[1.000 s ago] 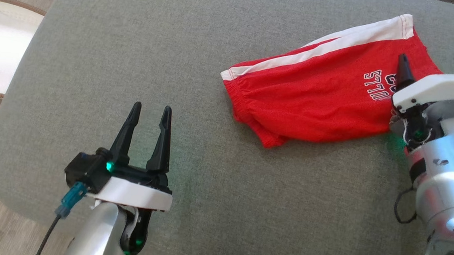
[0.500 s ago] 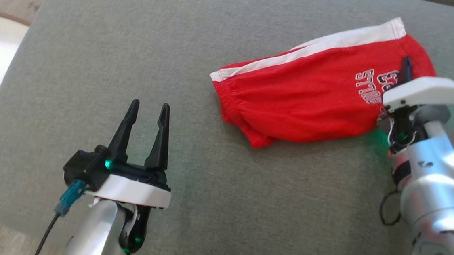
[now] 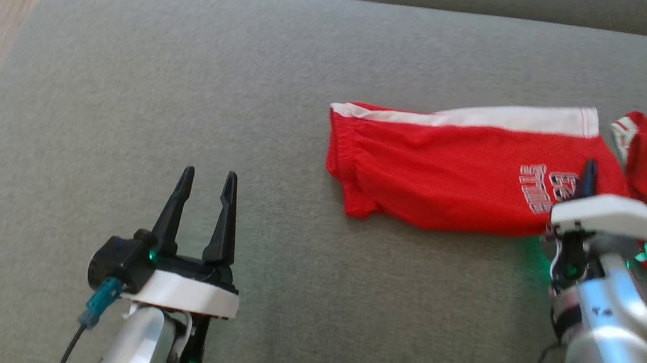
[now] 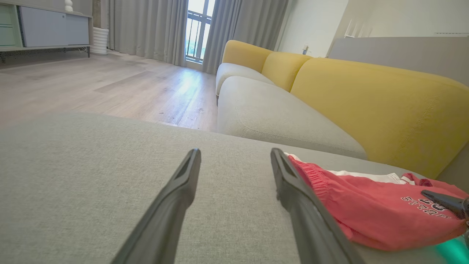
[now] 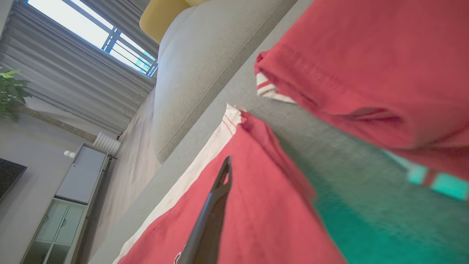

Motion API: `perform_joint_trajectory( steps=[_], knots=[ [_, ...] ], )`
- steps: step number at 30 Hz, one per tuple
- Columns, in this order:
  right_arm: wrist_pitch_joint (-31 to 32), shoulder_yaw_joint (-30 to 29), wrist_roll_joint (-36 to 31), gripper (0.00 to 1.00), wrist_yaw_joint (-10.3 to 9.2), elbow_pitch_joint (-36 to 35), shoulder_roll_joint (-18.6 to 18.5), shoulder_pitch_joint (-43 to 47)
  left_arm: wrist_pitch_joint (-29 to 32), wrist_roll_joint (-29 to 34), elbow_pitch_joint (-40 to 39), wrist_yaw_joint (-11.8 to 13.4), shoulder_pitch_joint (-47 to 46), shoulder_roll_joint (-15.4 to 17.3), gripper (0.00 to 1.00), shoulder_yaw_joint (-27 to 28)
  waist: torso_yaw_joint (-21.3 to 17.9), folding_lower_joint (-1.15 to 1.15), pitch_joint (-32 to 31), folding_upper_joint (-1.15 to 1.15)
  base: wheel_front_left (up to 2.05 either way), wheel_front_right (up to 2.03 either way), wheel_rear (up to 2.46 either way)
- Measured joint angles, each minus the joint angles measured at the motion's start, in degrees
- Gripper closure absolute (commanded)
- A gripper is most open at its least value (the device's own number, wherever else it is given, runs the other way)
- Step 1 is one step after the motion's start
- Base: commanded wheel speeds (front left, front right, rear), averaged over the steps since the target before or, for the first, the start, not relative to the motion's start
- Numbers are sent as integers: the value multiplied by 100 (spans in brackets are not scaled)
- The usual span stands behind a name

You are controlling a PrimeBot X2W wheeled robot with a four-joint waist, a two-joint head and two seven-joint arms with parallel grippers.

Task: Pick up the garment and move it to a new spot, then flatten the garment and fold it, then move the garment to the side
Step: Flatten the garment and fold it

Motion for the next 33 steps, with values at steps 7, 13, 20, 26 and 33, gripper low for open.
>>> perform_joint_trajectory(
  steps=[7, 13, 20, 26, 33],
  knots=[
    [-58, -15, 203, 100, 0, -453, 10, 741, 0, 31, -4, 0, 176, 1, 0, 3, -227, 0, -230, 0, 0, 0, 0],
    [-59, 171, 439, 100, -1, -622, 14, 903, 0, 34, -2, -5, 262, 2, 0, 2, -244, 0, -284, 0, 0, 0, 0],
    [-109, 625, 740, 100, -1, -859, 19, 917, 0, 119, 35, -8, 265, 2, 0, 0, -160, 0, -338, 0, 0, 0, 0],
    [-120, 1277, 1226, 100, -1, -1296, 23, 905, 0, 129, 101, -10, 270, 3, 0, 2, -55, 0, -456, 0, 0, 0, 0],
    [-153, 2191, 1798, 100, -1, -1712, 25, 894, 0, 126, 125, -49, 351, 3, 0, -14, 126, 0, -615, 0, 0, 0, 0]
  ],
)
